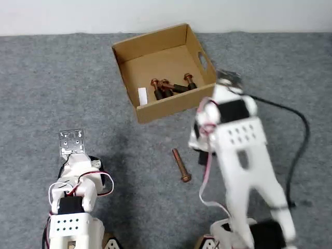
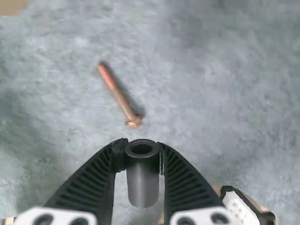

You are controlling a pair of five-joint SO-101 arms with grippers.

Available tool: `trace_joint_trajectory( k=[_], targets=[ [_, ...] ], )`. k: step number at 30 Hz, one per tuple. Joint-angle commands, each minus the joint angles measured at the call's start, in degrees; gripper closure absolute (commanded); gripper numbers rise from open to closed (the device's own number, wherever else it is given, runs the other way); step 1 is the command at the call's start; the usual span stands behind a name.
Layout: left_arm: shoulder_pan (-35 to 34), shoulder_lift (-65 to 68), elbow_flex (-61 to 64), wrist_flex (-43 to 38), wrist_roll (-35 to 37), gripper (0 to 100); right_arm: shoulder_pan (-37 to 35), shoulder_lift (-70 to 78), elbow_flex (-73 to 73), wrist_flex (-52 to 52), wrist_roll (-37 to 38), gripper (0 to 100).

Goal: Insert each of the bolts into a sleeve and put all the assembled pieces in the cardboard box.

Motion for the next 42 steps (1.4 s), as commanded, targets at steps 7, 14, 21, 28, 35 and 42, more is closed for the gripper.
trace_joint_trajectory(
  k=[7, 14, 21, 28, 35, 42],
  targets=[
    [3.69, -0.53, -0.13, -1.76, -0.09, 99, 17.10, -27.65, 26.73, -18.59, -0.44, 99.1],
    [3.87, -0.53, -0.66, -1.85, -0.35, 99, 28.18, -41.98, 40.18, -23.34, 4.92, 99.1],
    [11.87, 0.00, -11.12, 8.62, -0.35, 99, 30.20, -57.27, 46.95, -23.25, 5.54, 99.1],
    [24.00, 5.71, -26.77, 18.90, -3.78, 99, 30.46, -70.11, 52.31, -23.25, 10.20, 99.1],
    [26.20, 31.03, -42.51, 20.92, -25.32, 99, 33.10, -76.70, 55.38, -23.34, 12.84, 99.1],
    [26.81, 51.52, -57.19, 26.20, -44.84, 99, 34.59, -76.70, 55.56, -23.34, 12.84, 99.1]
  ],
)
